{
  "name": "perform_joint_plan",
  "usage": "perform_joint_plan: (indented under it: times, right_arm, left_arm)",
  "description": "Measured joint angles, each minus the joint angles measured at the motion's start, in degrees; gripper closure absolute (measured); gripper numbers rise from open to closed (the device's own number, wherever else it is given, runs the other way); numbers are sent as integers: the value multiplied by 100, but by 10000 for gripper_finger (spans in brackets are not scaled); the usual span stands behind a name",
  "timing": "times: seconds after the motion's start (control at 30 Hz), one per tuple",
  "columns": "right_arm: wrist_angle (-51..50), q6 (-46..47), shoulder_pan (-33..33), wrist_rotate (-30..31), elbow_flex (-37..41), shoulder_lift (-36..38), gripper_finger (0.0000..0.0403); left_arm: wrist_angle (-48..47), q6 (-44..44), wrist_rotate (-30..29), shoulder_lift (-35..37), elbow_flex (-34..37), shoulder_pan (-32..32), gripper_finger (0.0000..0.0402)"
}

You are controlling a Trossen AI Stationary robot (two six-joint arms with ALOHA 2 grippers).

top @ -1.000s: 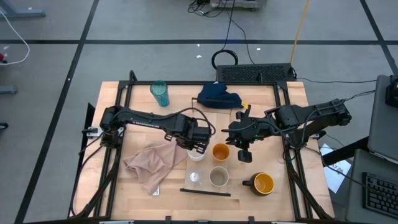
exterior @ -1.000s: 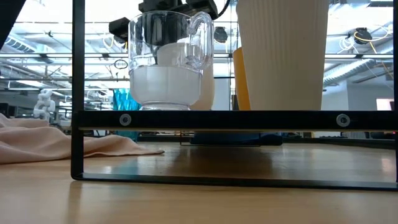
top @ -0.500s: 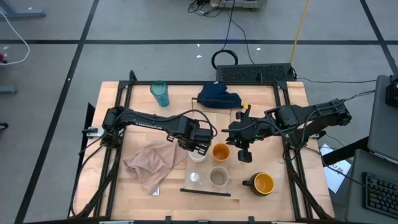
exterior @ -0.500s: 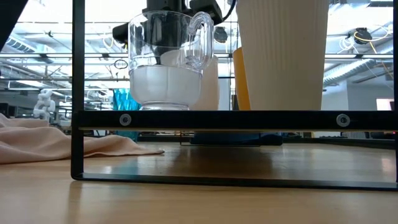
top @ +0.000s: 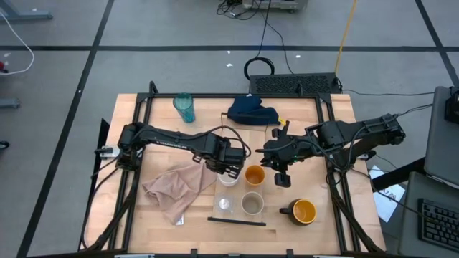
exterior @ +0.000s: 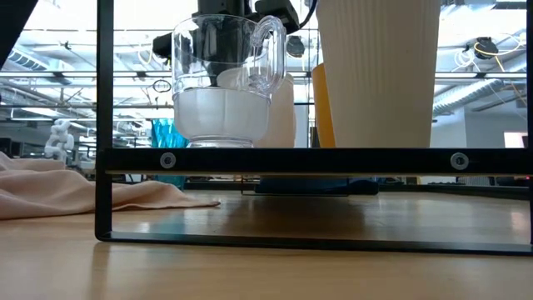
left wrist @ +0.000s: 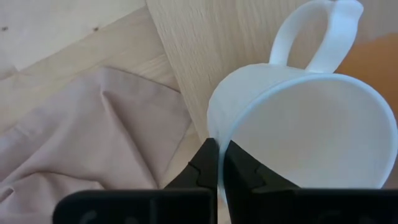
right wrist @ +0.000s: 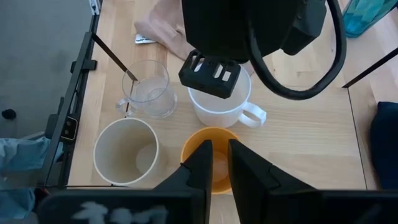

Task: Stack small to large cups/mugs on shelf
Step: Put the white cup on the shelf aligned with the transparent cup

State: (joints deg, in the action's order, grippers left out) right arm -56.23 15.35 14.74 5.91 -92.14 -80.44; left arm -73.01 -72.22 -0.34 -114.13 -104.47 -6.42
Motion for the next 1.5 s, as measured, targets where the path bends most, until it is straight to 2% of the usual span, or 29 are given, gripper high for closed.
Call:
perform_joint_plan:
  times: [0.47,0.63,0.8,1.0,1.2,1.5]
  right_arm:
    - [-19,20,0,0,0,0,361]
    - [-20,35,0,0,0,0,361]
    - [-22,42,0,0,0,0,361]
    - [-22,42,0,0,0,0,361]
    - [-22,39,0,0,0,0,361]
    - [-24,39,-2,0,0,0,361]
  left_arm:
    - [313,61,-26,4,0,0,397]
    - [295,107,-26,7,0,0,386]
    - [273,142,-24,7,0,0,396]
    - [253,123,-24,7,0,0,385]
    - [238,166,-20,7,0,0,396]
    - [201,111,-15,7,0,0,374]
